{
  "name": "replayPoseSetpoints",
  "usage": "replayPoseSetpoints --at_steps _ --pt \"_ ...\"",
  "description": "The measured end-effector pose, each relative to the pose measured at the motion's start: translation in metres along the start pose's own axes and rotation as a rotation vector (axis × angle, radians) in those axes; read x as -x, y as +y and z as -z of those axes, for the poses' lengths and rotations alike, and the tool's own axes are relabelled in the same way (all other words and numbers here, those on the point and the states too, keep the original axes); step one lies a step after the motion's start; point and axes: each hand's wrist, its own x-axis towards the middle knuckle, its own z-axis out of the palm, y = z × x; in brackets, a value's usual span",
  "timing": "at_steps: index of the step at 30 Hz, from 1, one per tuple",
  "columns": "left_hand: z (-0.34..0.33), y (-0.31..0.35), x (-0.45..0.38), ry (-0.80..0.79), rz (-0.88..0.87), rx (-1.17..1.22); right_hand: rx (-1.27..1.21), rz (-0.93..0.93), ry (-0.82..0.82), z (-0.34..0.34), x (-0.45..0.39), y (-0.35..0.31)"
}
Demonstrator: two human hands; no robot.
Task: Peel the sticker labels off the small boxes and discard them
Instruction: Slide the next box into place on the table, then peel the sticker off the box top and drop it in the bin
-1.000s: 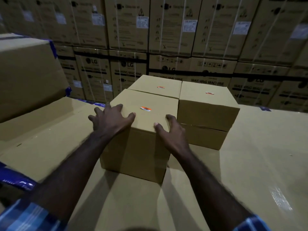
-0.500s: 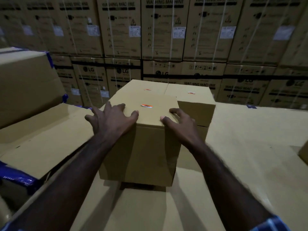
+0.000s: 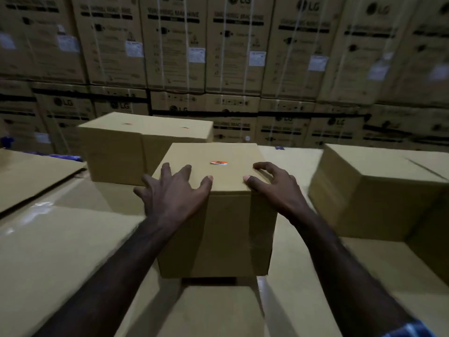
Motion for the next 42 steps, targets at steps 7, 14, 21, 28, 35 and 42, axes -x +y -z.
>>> replayPoseSetpoints --at_steps 7,14,21,28,35,42 --pt "-0.052 0.122 0.054 -0.100 -0.127 0.008 -0.002 -0.142 0.081 0.108 0.047 0.093" --pt "-0.081 0.162 0.081 -0.131 -0.217 -0.037 -0.029 -0.206 0.105 0.136 0.072 0.143" --pt "-0.087 0.154 0.072 -0.201 -0.287 -0.117 0.109 -0.227 0.036 0.136 0.065 0.148" --pt "-0.092 0.157 0.023 -0.262 -0.463 -0.150 0.671 -0.076 0.001 0.109 0.019 0.117" --pt "-0.108 0.148 -0.005 -0.339 -0.590 -0.035 0.483 0.032 0.109 0.075 -0.006 0.094" --pt "-0.109 0.149 -0.006 -0.338 -0.601 -0.034 0.533 0.151 0.199 0.071 -0.006 0.097"
